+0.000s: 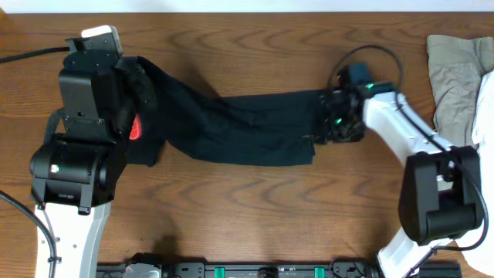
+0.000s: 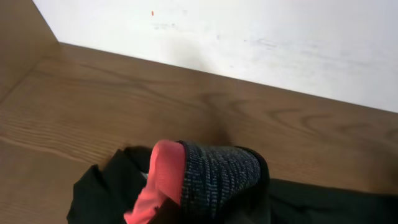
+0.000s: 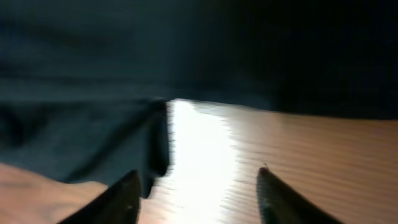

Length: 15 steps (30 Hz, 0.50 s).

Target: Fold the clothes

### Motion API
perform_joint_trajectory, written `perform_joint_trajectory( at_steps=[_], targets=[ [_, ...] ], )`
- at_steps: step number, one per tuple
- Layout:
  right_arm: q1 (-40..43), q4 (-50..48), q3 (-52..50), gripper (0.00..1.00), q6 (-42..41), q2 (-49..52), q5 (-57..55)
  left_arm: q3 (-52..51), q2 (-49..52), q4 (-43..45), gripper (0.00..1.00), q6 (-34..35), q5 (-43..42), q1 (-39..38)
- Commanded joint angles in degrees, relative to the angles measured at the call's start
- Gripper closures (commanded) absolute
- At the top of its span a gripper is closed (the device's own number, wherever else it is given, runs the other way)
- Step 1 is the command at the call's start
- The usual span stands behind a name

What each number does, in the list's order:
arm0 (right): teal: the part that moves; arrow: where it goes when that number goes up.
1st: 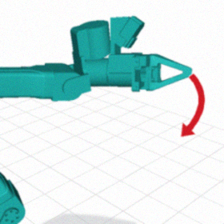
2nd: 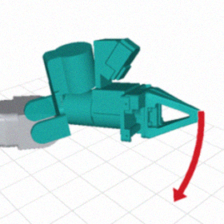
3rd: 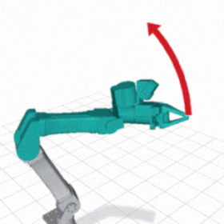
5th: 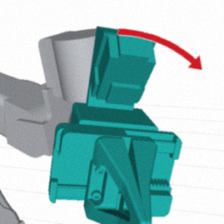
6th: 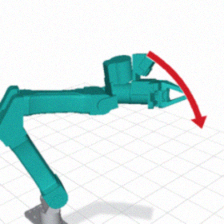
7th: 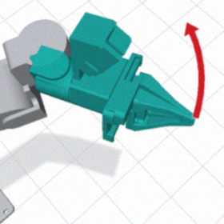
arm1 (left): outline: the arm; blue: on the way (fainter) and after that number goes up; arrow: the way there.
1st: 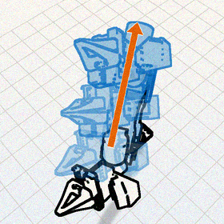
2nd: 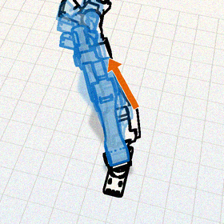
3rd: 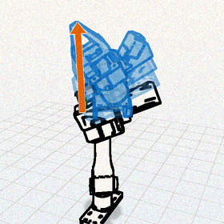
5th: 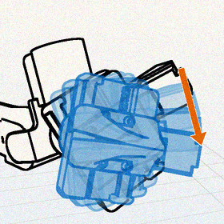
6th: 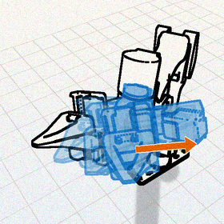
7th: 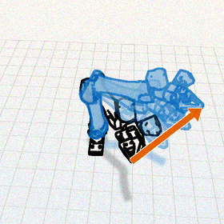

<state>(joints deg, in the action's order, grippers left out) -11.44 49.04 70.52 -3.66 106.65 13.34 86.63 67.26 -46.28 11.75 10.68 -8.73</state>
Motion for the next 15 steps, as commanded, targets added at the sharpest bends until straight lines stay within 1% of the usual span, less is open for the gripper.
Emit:
perform_joint_trajectory(
  at_steps=[1,3,5,6,7,8,9,12,15],
  targets=[
    [-3.39,-2.99,-4.52,0.35,-0.9,-0.13,3.67,1.9,-1.03,0.26,0.92,-0.79,0.33,0.17],
    [-4.72,-5.84,-7.23,0.38,-2.86,-0.13,3.61,1.9,-1.03,0.26,0.92,-0.79,0.33,0.17],
    [-5.46,-8.02,-9.11,0.45,-5.14,-0.13,3.85,1.9,-1.03,0.26,0.92,-0.79,0.35,0.17],
    [-5.62,-8.87,-9.66,0.53,-5.57,-0.13,4.39,1.9,-1.03,0.24,0.92,-0.79,0.33,0.17],
    [-5.68,-9.46,-9.9,0.72,-5.53,-0.15,5.22,1.9,-1.03,0.24,0.92,-0.79,0.33,0.17],
    [-5.66,-9.44,-9.7,0.82,-5.53,-0.15,5.81,1.9,-1.03,0.24,0.92,-0.79,0.33,0.17],
    [-5.4,-9.18,-9.29,0.87,-5.46,-0.39,6.49,1.9,-1.03,0.24,0.92,-0.81,0.33,0.17],
    [-3.85,-6.95,-7.56,0.93,-4.76,-2.21,6.58,1.9,-1.03,0.07,0.92,-1.22,0.33,0.17],
    [-0.28,-2.4,-4.74,0.95,-3.98,-6.56,3.58,1.9,-1.05,0.02,0.92,-1.68,0.33,0.17]
  ],
)
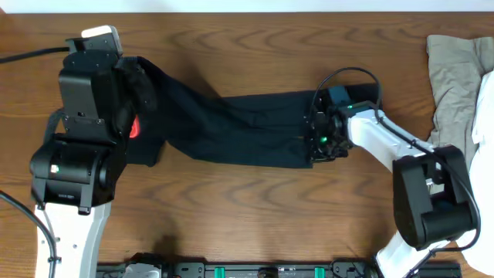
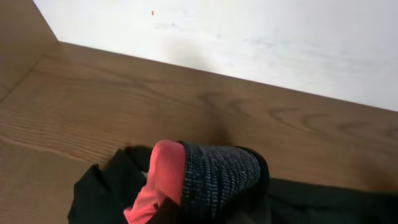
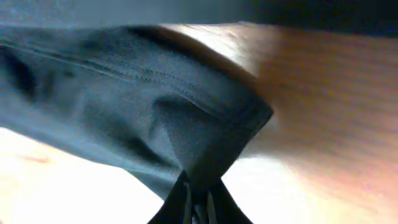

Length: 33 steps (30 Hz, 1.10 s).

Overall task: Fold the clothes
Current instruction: 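Release the pants and withdraw the right gripper to the right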

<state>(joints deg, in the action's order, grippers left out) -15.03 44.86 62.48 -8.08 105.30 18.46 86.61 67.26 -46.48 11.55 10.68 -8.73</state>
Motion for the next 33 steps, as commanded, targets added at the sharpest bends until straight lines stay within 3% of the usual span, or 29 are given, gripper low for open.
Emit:
perform_joint_trajectory(
  at_steps=[1,6,15,17,21,28,33],
  targets=[
    [5.09,3.76,4.63,0.95,0.44,-7.08,-4.13,1.92,-1.05,0.22,0.92,-1.66,0.33,0.17],
    [15.13,10.45,11.06,0.9,0.42,-15.54,-16.31,1.92,-1.05,0.24,0.92,-1.92,0.33,0.17],
    [29.55,11.93,12.9,0.87,0.17,-21.84,-17.16,1.92,-1.05,-0.72,0.92,-2.1,0.28,0.17],
    [31.71,11.89,13.09,0.88,-0.9,-21.84,-15.1,1.92,-1.03,-1.27,0.92,-2.1,0.28,0.17],
    [32.13,11.06,13.16,0.86,4.7,-21.7,1.84,1.92,-1.03,-1.27,0.91,-2.12,0.31,0.17],
    [23.26,11.28,11.08,0.38,5.35,-20.48,2.75,1.92,-1.03,-1.27,0.89,-2.1,0.31,0.17],
    [18.25,8.85,6.4,0.33,1.86,-14.78,-0.55,1.92,-1.03,-1.27,0.89,-2.1,0.31,0.17]
  ],
)
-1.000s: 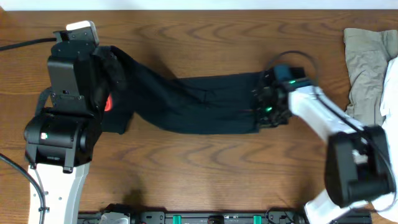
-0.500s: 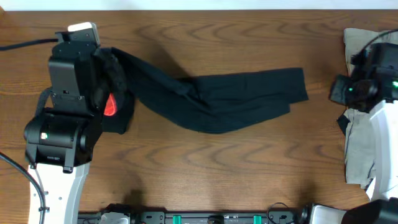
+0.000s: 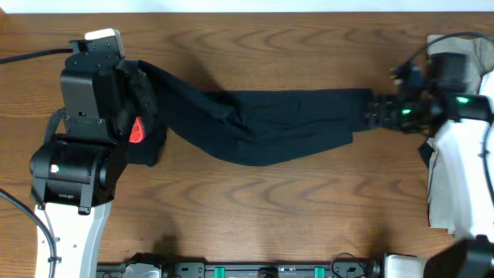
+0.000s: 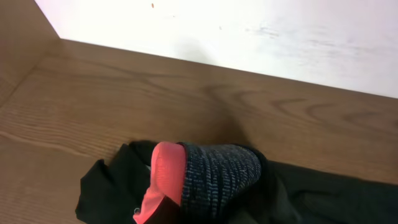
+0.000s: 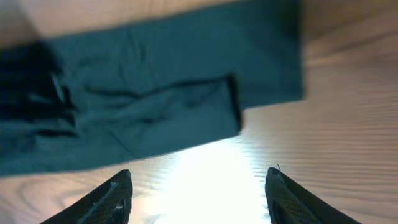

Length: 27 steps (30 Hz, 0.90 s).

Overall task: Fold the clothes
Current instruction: 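Release the pants and withdraw the right gripper to the right, then grasp the pant leg hems with the right gripper and pull rightward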

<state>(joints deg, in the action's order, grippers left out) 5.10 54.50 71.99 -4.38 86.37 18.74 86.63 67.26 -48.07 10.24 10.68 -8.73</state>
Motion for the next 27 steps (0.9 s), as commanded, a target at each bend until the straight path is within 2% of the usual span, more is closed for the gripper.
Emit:
perform_joint_trajectory(
  at_steps=[1,5,9,13,14,15,17,19,21,27],
  targets=[
    [-2.32,-1.66,-4.09,0.33,-2.05,5.95,-0.81,1.9,-1.03,0.33,0.89,-0.79,0.31,0.17],
    [-2.93,-4.39,-5.4,0.34,-2.67,13.07,-0.72,1.9,-1.03,0.31,0.89,-0.79,0.31,0.17],
    [-2.95,-9.05,-5.4,0.28,-4.85,18.62,-0.02,1.9,-1.03,0.33,0.89,-0.79,0.31,0.17],
    [-3.08,-13.7,-5.4,0.34,-5.66,21.94,3.32,1.9,-1.03,0.33,0.89,-0.79,0.28,0.17],
    [-3.34,-14.75,-5.4,0.39,-6.29,22.45,3.08,1.9,-1.03,0.33,0.89,-0.79,0.28,0.17],
    [-3.58,-15.54,-5.4,0.5,-6.62,22.69,3.04,1.9,-1.03,0.33,0.89,-0.79,0.31,0.17],
    [-3.89,-16.9,-5.4,0.78,-7.85,22.95,1.46,1.9,-1.03,0.31,0.89,-0.79,0.31,0.17],
    [-3.89,-17.9,-5.31,0.91,-7.8,22.91,-0.04,1.9,-1.03,0.31,0.89,-0.79,0.31,0.17],
    [-3.26,-17.62,-4.68,0.98,-7.56,22.32,-1.49,1.9,-1.03,0.28,0.89,-0.81,0.31,0.17],
    [2.32,-13.62,-0.9,0.99,-4.44,13.53,-2.27,1.9,-1.05,-0.37,0.88,-1.66,0.31,0.17]
  ],
)
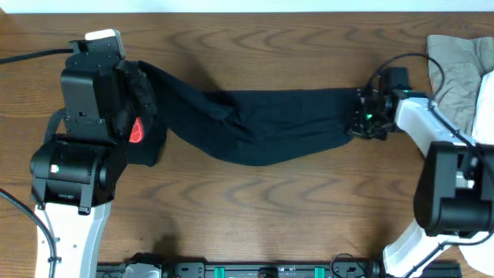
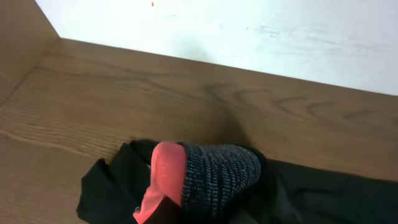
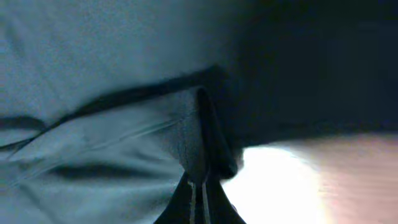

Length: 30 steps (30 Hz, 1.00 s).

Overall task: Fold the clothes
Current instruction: 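Grasp the pant leg hems with the right gripper and pull rightward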

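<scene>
A long dark garment (image 1: 262,123) lies stretched across the table, left to right. Its left end, with a pink lining (image 2: 163,180) and a grey knit band (image 2: 217,177), is bunched up at my left gripper (image 1: 133,108), which is shut on it; the cloth hides the fingers. My right gripper (image 1: 361,120) is at the garment's right end. In the right wrist view it (image 3: 199,190) is shut, with a fold of the dark cloth (image 3: 93,93) pinched between the tips.
A beige garment (image 1: 455,62) and a white cloth (image 1: 486,108) lie at the table's right edge, just past my right arm. A white wall (image 2: 249,25) rises behind the wooden table (image 1: 255,208).
My right gripper was open and off the garment's right end. Now it is down at that end and shut on a fold of the cloth. The left gripper has not moved.
My right gripper stood open by the garment's right end, then shut on its lower corner. Later the garment lay pulled out longer to the right and the gripper was open beyond it. Now it grips the right end again. The left held throughout.
</scene>
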### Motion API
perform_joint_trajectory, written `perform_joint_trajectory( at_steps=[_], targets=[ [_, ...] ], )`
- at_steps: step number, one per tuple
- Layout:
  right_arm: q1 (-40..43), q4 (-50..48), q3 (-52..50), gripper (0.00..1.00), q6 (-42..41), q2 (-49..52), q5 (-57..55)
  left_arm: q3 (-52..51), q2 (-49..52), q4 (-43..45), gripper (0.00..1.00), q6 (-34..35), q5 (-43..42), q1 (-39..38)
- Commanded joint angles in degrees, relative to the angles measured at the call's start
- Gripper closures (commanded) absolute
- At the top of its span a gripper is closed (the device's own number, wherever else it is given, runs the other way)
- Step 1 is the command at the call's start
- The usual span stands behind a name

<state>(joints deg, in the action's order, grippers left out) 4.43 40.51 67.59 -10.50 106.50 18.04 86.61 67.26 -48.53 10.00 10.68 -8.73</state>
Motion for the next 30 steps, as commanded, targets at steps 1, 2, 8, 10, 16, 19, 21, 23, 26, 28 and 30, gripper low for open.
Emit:
perform_joint_trajectory(
  at_steps=[1,2,8,10,16,19,21,23,26,28,30],
  targets=[
    [4.55,1.07,4.22,0.99,1.79,-9.49,-1.7,1.92,-1.05,-0.07,0.89,-1.4,0.31,0.17],
    [5.66,1.4,4.66,0.99,1.77,-11.67,-2.14,1.92,-1.05,-0.13,0.88,-1.42,0.31,0.17],
    [13.49,2.16,5.33,0.94,0.68,-23.85,-3.56,1.92,-1.05,-0.96,0.88,-1.4,-0.26,0.17],
    [15.02,3.34,5.33,0.94,0.7,-25.33,-5.27,1.92,-1.05,-1.38,0.85,-1.4,-3.1,0.17],
    [18.01,5.62,5.31,0.93,-2.03,-25.38,-15.43,1.92,-1.05,-3.15,0.83,-1.38,-7.34,0.17],
    [20.11,5.16,5.33,0.92,-3.91,-25.38,-17.2,1.92,-1.05,-5.16,0.89,-1.38,-8.92,0.13],
    [21.92,4.68,5.33,0.92,-4.37,-25.38,-17.22,1.92,-1.03,-6.58,0.91,-1.4,-11.32,0.09],
    [23.71,4.24,5.4,0.92,-5.22,-25.38,-17.2,1.9,-1.03,-7.85,0.93,-1.38,-13.31,-0.15],
    [25.77,3.82,5.4,0.92,-5.4,-25.38,-16.24,1.86,-1.03,-8.96,0.94,-1.36,-18.71,-0.26],
    [26.4,3.87,5.4,0.92,-5.35,-25.38,-14.4,1.62,-0.92,-9.57,0.94,-1.36,-22.67,-0.26],
    [26.36,3.85,5.4,0.92,-5.35,-25.38,-13.25,1.51,-0.44,-10.27,0.94,-1.36,-24.79,-0.26]
  ],
)
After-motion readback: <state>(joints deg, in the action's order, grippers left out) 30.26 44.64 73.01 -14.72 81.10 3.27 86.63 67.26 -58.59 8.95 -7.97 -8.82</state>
